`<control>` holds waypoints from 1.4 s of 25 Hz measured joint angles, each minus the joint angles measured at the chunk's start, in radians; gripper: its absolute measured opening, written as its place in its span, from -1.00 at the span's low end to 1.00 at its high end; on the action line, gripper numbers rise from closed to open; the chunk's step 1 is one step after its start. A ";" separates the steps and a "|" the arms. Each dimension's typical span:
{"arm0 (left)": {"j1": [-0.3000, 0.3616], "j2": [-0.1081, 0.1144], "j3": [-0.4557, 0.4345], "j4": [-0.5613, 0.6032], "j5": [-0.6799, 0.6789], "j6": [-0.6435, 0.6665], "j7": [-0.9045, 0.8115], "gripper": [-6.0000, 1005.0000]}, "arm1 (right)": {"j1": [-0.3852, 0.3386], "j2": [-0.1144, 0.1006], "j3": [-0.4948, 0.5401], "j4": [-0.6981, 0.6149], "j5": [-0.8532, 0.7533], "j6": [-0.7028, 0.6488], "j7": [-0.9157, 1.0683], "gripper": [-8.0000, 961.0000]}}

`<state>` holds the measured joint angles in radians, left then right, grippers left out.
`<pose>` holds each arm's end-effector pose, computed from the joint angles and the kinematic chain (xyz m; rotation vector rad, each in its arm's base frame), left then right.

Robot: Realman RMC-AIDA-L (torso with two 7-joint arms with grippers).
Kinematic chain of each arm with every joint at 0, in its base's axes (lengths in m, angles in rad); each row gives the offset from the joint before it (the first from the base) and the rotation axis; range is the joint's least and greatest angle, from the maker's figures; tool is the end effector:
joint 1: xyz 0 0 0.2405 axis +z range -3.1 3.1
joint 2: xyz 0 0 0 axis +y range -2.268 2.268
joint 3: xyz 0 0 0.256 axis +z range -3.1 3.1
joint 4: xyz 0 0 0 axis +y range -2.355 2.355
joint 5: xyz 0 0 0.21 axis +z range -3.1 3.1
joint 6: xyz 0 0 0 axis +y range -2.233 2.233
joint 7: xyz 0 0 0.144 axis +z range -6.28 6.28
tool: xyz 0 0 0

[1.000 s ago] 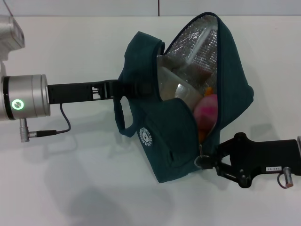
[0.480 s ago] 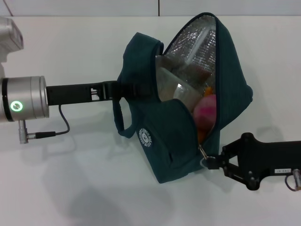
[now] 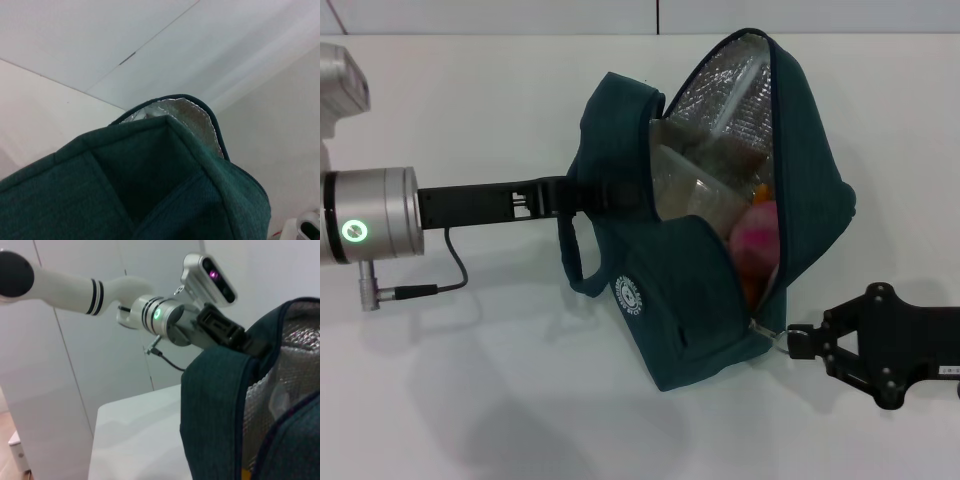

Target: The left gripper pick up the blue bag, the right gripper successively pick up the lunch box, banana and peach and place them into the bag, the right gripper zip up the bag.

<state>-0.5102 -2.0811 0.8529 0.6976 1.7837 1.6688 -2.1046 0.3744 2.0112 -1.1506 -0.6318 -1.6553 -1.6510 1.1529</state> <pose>-0.2251 0.3202 -0.0005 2.4983 1.4616 0.9621 0.2648 0.2721 -0.0184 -2.9406 0.3185 0.8148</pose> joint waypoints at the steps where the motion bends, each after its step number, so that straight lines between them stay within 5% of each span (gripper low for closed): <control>1: 0.001 0.000 0.000 0.000 0.000 0.000 0.000 -0.89 | -0.005 0.000 0.006 0.000 0.000 -0.005 0.000 -0.95; 21: 0.009 0.001 -0.004 -0.001 0.006 -0.021 0.082 -0.89 | -0.002 0.005 0.049 0.011 0.068 -0.083 -0.022 -0.95; 27: 0.011 0.003 -0.039 -0.002 0.001 -0.028 0.139 -0.30 | 0.022 0.009 0.046 0.028 0.126 -0.066 -0.034 -0.95; 35: 0.023 0.004 -0.209 -0.003 0.000 -0.020 0.189 0.31 | 0.090 0.015 0.037 0.064 0.213 -0.009 -0.038 -0.95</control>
<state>-0.4873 -2.0770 0.6436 0.6949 1.7840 1.6485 -1.9155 0.4643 2.0264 -1.1132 -0.5679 -1.4425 -1.6604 1.1149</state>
